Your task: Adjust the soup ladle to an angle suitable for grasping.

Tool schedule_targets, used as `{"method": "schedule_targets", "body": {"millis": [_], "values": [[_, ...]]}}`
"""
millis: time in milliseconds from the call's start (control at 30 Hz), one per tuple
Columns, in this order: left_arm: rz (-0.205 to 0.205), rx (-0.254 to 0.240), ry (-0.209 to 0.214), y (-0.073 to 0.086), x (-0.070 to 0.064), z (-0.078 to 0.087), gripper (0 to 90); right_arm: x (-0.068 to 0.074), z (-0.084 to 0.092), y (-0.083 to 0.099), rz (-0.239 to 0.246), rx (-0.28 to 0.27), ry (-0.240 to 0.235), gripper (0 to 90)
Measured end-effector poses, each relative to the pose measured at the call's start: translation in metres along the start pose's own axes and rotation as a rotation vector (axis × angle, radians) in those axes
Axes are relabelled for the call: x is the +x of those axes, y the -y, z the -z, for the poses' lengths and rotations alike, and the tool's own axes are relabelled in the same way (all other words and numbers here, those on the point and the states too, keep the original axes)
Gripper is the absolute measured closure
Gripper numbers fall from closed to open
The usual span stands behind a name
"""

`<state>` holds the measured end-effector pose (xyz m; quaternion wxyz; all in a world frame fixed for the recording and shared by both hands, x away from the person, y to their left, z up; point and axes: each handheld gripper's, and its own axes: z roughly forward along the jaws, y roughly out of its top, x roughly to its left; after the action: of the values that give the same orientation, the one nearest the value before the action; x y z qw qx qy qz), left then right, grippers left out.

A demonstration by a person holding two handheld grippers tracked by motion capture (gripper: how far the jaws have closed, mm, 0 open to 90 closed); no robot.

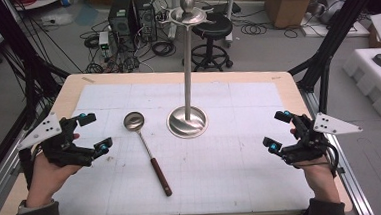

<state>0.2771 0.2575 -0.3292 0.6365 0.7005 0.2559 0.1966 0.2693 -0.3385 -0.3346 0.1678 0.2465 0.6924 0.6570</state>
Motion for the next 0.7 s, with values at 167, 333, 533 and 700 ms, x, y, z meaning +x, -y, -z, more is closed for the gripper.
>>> {"method": "schedule_targets", "body": {"millis": [167,333,533,700], "values": [[0.005,0.003,-0.004,0.001,0.000,-0.002,1.8,0.000,-0.001,0.000,0.002,0.004,-0.002,0.3],[0.006,0.008,-0.004,0.001,0.000,-0.004,9.5,-0.001,-0.002,0.002,-0.006,0.012,-0.001,0.3],[-0.043,0.036,-0.030,0.001,-0.005,-0.007,55.0,-0.002,-0.004,0.004,-0.013,0.018,-0.005,0.3],[-0.065,0.056,-0.050,0.003,-0.010,-0.013,85.3,-0.003,-0.003,0.004,-0.013,0.015,-0.006,0.3]]}}
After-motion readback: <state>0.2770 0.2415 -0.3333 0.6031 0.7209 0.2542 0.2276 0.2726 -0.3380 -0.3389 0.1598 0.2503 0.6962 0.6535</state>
